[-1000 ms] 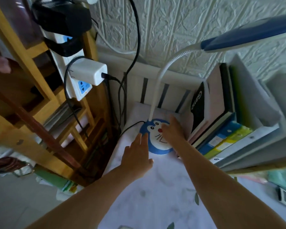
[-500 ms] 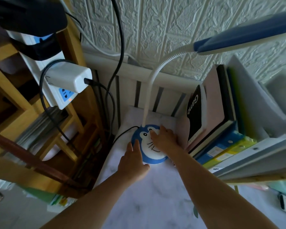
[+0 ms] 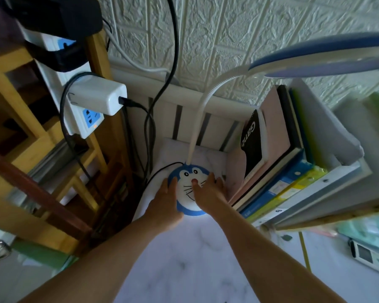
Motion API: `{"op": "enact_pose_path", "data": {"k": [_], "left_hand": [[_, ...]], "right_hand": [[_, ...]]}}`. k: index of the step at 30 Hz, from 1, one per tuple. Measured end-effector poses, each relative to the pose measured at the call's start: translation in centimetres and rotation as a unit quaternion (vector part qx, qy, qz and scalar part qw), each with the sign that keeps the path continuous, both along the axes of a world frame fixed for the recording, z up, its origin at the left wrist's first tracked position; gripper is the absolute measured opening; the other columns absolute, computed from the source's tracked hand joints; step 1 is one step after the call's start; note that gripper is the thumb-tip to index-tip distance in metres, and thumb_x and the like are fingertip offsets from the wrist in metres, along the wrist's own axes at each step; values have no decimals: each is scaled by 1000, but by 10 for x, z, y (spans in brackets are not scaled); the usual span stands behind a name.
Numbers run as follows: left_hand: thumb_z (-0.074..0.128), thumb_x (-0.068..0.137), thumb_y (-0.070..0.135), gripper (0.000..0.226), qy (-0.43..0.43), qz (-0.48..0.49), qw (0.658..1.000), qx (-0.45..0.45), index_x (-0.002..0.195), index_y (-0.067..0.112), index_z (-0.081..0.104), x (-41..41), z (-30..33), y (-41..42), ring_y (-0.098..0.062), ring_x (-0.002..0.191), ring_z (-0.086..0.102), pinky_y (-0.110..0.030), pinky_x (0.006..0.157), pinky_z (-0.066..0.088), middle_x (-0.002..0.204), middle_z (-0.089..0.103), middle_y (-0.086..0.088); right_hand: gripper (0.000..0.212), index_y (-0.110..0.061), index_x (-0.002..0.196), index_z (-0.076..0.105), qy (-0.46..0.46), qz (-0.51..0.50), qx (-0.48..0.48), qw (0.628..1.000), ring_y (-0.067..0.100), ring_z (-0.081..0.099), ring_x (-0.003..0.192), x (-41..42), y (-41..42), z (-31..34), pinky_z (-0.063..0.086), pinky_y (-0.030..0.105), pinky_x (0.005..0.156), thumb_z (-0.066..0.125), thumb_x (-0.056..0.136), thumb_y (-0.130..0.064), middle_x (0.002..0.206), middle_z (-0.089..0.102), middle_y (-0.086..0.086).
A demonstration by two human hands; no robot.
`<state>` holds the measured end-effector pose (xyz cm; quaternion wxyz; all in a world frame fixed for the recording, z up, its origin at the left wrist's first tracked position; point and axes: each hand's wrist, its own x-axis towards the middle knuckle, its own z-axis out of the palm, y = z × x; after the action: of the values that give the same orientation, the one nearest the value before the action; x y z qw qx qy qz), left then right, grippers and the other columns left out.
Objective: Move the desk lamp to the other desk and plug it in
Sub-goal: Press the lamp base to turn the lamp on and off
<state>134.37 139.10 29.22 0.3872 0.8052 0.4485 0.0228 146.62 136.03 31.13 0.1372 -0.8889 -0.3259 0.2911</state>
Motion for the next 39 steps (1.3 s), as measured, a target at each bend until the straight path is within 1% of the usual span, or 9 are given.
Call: {"op": "enact_pose_path", "data": {"k": [4,6,9,14,18,25,30,34,39], "left_hand": [[57,85,19,88,54,-14,996,69,150,19,-2,-7,0,-9,-20,144,21,-34,111,30,161,0,0],[56,87,20,86,84,-33,989,114,149,18,-3,-10,3,-12,-18,145,15,-36,113,28,161,0,1],[55,88,19,83,98,-64,981,154,150,18,-1,-12,7,-14,-15,146,9,-38,115,26,161,0,2],[54,89,13,83,105,-82,977,168,149,19,-3,-13,11,-17,-16,145,16,-32,111,33,161,-3,3],[53,86,6,85,97,-83,982,143,149,22,0,-15,17,-13,-15,145,15,-33,109,32,161,-3,6],[56,85,7,88,100,-88,980,145,149,24,-3,-17,12,-13,-17,146,15,-33,109,34,161,-3,6],[54,85,4,89,113,-114,981,112,149,26,-4,-20,17,-7,-17,147,11,-36,112,32,160,-8,8],[51,85,7,88,150,-161,972,82,149,24,-6,-24,23,1,-17,147,3,-44,117,22,160,-12,6],[57,83,8,94,162,-179,966,95,148,27,-9,-33,26,-12,-19,147,-7,-49,117,16,159,-18,5]], "right_hand": [[64,-7,146,13,-90,107,146,979,27,18,142,-18,-22,2,24,38,116,46,93,-20,154,18,12],[66,-8,148,11,-109,167,146,969,25,18,143,-20,-28,0,24,38,117,46,92,-14,155,19,11],[67,-13,149,6,-113,209,115,964,21,8,146,-18,-32,-4,16,37,119,45,94,-15,159,10,6],[71,-16,149,2,-135,240,99,956,21,-2,147,-18,-38,-14,11,38,117,47,94,-25,160,0,2],[74,-22,148,-5,-140,235,93,957,17,-13,145,-21,-38,-22,-7,29,107,45,94,-25,158,-13,-7],[84,-24,147,-10,-185,222,76,954,18,-17,144,-27,-38,-26,-16,32,105,51,89,-17,152,-23,-9],[84,-23,148,-9,-142,229,67,961,18,-18,144,-27,-38,-18,-10,31,109,51,89,-16,157,-18,-5],[85,-16,149,-5,-66,214,54,973,22,-10,146,-21,-42,0,6,42,118,52,89,-35,159,-14,4],[99,-14,147,-13,-110,181,-23,977,26,-20,144,-34,-63,2,2,47,117,56,84,-47,156,-23,7]]}}
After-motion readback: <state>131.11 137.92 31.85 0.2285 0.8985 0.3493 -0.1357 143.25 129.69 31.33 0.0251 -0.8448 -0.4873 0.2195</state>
